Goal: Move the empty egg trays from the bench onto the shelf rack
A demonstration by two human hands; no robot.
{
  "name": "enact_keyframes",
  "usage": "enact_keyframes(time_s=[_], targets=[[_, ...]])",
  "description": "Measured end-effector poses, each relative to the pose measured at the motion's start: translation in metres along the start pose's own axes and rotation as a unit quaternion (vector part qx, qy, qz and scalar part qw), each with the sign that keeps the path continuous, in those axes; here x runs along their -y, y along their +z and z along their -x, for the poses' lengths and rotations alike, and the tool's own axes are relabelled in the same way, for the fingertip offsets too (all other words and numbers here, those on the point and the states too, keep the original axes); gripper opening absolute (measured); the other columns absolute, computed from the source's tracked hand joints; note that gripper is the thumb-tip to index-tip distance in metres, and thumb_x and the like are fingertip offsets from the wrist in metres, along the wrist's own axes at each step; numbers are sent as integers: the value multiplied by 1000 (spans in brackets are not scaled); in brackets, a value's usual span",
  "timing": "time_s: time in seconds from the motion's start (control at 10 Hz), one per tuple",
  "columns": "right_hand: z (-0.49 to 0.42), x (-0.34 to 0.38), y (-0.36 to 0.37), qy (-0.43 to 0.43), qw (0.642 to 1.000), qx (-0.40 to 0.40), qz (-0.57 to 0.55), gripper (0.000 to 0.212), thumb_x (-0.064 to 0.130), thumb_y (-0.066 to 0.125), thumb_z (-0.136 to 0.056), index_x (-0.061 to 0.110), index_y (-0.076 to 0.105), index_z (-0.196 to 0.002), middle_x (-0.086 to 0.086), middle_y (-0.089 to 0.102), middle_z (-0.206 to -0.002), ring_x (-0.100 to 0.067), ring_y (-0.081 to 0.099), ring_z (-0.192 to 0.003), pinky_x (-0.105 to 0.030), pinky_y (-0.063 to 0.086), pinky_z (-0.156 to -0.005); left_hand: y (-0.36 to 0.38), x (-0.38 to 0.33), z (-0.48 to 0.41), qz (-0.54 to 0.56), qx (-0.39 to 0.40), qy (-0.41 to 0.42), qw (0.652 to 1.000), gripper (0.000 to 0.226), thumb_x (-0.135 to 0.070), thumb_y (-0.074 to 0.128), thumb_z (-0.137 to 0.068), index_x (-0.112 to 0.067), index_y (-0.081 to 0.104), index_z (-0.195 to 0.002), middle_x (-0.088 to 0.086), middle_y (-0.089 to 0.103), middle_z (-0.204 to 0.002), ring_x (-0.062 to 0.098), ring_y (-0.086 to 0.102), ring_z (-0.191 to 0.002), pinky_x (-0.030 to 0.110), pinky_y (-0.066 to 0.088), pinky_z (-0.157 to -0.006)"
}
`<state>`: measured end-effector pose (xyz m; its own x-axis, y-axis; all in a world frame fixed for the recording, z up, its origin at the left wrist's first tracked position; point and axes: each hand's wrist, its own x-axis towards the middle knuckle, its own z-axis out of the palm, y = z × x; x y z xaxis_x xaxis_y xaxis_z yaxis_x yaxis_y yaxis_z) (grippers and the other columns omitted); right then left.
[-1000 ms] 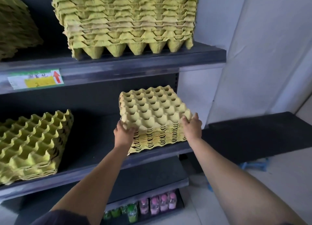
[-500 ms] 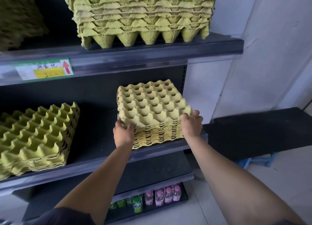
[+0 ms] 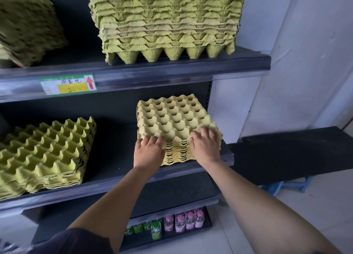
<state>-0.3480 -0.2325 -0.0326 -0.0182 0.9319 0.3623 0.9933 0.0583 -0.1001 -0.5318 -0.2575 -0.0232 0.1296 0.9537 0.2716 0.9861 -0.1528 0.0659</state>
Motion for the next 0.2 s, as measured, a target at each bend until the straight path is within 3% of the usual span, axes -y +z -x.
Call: enact_keyframes(time_s=[0.1, 0.2], targets=[[3, 2, -11, -4, 997, 82, -1, 41, 38, 43, -95, 20, 47, -132, -9, 50, -133, -33, 39, -129, -51, 25, -112, -13, 1, 6, -10, 85, 14, 996, 64, -38, 46, -93, -24, 14, -146, 0, 41, -141, 21, 29, -135, 38, 23, -108], [-2, 6, -31, -4, 990, 139, -15, 47, 37, 45, -95, 20, 39, -139, -11, 43, -138, -33, 40, -128, -50, 32, -108, -39, 4, 4, 13, 111, 30, 993, 58, -37, 45, -93, -28, 21, -145, 0, 40, -143, 21, 32, -134, 38, 26, -108]])
